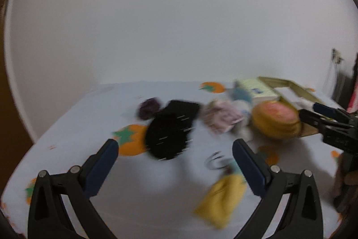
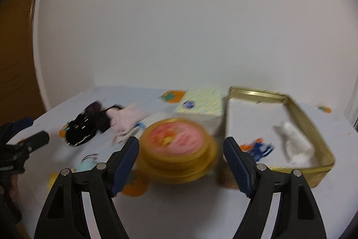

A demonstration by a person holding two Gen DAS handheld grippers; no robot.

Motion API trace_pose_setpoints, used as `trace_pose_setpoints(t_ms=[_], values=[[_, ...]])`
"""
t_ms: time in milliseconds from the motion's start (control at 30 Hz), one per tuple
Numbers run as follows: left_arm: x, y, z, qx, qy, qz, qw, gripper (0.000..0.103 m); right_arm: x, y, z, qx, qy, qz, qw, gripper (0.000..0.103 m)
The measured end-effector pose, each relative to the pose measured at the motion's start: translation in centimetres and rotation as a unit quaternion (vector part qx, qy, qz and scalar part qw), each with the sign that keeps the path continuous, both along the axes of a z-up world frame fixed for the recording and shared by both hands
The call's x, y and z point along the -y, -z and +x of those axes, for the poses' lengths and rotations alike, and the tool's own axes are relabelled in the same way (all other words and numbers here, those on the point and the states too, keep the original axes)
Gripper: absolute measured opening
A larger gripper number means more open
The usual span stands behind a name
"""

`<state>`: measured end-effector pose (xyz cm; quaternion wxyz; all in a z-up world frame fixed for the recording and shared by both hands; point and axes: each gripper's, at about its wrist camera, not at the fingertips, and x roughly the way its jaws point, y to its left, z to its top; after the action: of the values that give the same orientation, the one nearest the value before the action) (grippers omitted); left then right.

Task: Organize soft objects
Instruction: 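Grasp the light-blue plush ball with the right gripper while the left grasps the yellow cloth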

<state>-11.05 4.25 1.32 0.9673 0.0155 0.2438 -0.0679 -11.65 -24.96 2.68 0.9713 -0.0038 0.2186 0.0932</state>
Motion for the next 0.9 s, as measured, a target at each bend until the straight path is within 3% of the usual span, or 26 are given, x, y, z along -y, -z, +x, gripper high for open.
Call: trace_pose_setpoints(t_ms=[200, 267, 367, 433, 533, 567, 633, 767, 900], values=[[-3.9, 1.2, 0.4, -0.028, -0.046, 0.000, 0.9985, 0.103, -4.9, 1.1, 0.0, -0.064, -0.107, 0.012, 0.992, 0.079], [-4.9, 1.8, 0.9, -0.044, -0.059, -0.021, 0.9971, 0.103, -7.2, 1.9, 0.6, -0.099, -0.143, 0.014, 0.985, 0.079], [-5.5, 2.7, 1.5, -0.072, -0.058, -0.053, 0.9943, 0.103, -9.9, 2.8, 1.5, -0.138, -0.154, -0.007, 0.978, 0.078], [-5.7, 2.9, 1.5, -0.076, -0.050, -0.062, 0.9939, 0.103, -11.2, 3.6, 2.5, -0.164, -0.153, -0.019, 0.974, 0.067], [-5.4, 2.8, 1.2, -0.078, -0.031, -0.056, 0.9949, 0.103, -11.8, 4.7, 3.6, -0.201, -0.158, -0.015, 0.967, 0.060], [-5.2, 2.7, 1.1, -0.080, -0.023, -0.054, 0.9951, 0.103, -11.8, 4.7, 3.6, -0.203, -0.159, -0.014, 0.966, 0.059], [-4.6, 2.5, 0.9, -0.083, 0.002, -0.047, 0.9955, 0.103, -11.8, 4.8, 3.5, -0.206, -0.166, -0.010, 0.964, 0.046], [-2.7, 2.0, 0.4, -0.086, 0.064, -0.028, 0.9938, 0.103, -9.8, 3.8, 2.4, -0.176, -0.177, 0.044, 0.967, 0.037], [0.6, 1.8, 0.0, -0.093, 0.137, -0.001, 0.9862, 0.103, -7.3, 2.5, 0.8, -0.124, -0.162, 0.075, 0.976, 0.037]])
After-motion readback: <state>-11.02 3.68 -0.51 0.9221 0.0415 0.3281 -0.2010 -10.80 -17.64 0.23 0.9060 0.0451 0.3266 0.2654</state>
